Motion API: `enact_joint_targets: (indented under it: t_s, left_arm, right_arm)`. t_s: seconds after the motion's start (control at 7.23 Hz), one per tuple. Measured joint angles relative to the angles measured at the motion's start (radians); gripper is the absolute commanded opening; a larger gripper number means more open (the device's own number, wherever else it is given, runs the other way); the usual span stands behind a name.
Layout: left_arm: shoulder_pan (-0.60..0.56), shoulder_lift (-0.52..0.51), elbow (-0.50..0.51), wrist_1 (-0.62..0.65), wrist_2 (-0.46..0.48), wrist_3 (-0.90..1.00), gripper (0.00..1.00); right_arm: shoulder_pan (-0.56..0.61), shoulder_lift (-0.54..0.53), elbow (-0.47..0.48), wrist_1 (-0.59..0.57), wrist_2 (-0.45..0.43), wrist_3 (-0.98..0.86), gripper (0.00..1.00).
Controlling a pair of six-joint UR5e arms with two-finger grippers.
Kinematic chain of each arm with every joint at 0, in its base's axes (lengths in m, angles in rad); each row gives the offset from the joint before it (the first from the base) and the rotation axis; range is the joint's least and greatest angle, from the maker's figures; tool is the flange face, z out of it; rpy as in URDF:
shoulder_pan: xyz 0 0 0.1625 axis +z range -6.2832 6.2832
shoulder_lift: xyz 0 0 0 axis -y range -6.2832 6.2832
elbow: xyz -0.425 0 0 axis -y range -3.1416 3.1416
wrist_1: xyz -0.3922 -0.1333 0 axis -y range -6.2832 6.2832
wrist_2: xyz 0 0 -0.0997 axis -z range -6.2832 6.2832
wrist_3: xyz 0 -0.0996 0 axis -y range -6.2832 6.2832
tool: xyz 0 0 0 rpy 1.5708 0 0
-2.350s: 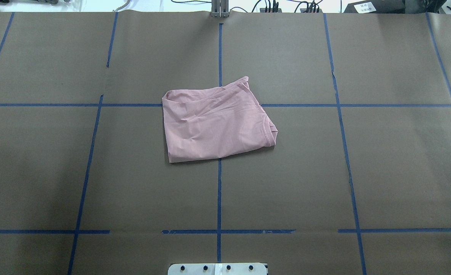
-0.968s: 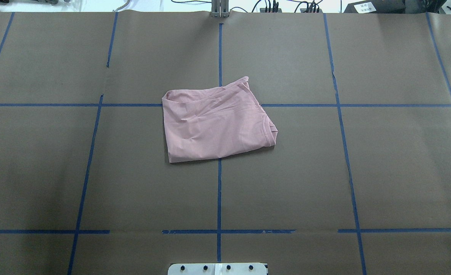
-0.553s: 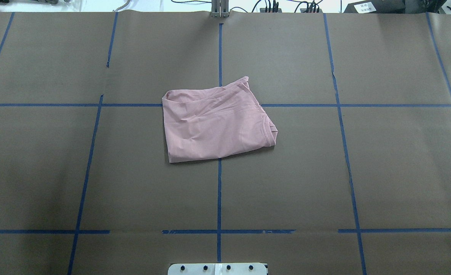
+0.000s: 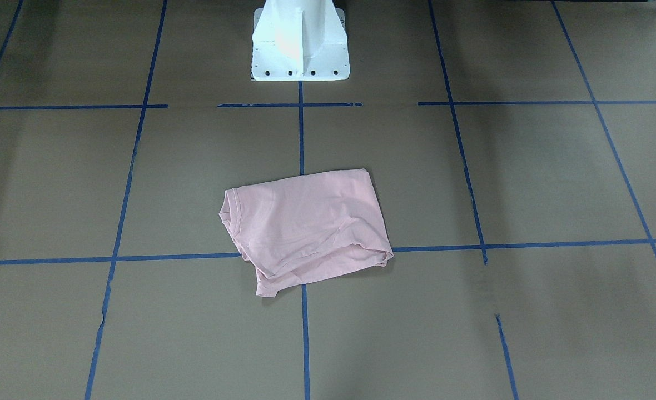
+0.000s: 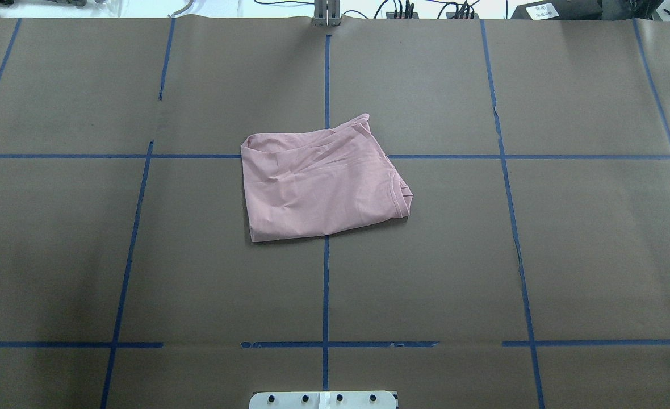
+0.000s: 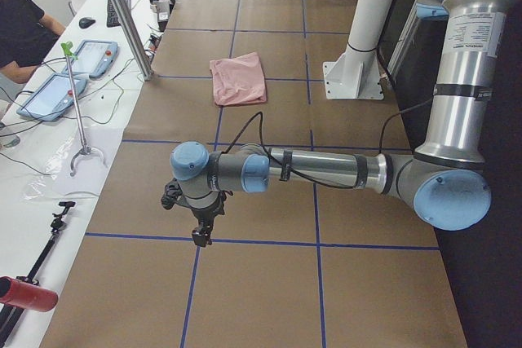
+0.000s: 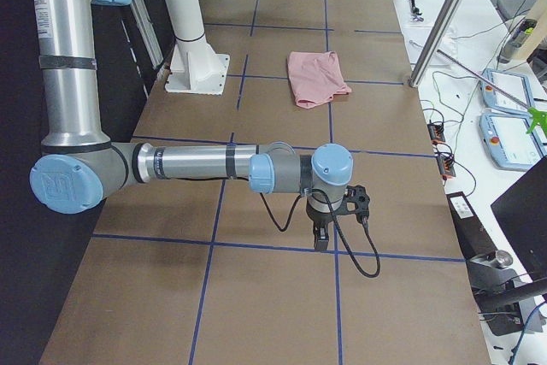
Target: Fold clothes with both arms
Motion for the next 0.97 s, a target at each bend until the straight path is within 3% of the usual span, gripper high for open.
enact_joint_targets:
  t_s: [0.41, 0.97]
  left_arm:
    - [0.000, -0.002, -0.005, 0.000, -0.018, -0.171, 1.00]
    - [-0.002, -0.003, -0.010, -0.001, -0.031, -0.212, 1.00]
  right_arm:
    - [0.000, 0.000, 0.001, -0.001, 0.003, 0.001, 1.00]
    - [0.001, -0.001, 0.002, -0.001, 0.024, 0.000, 1.00]
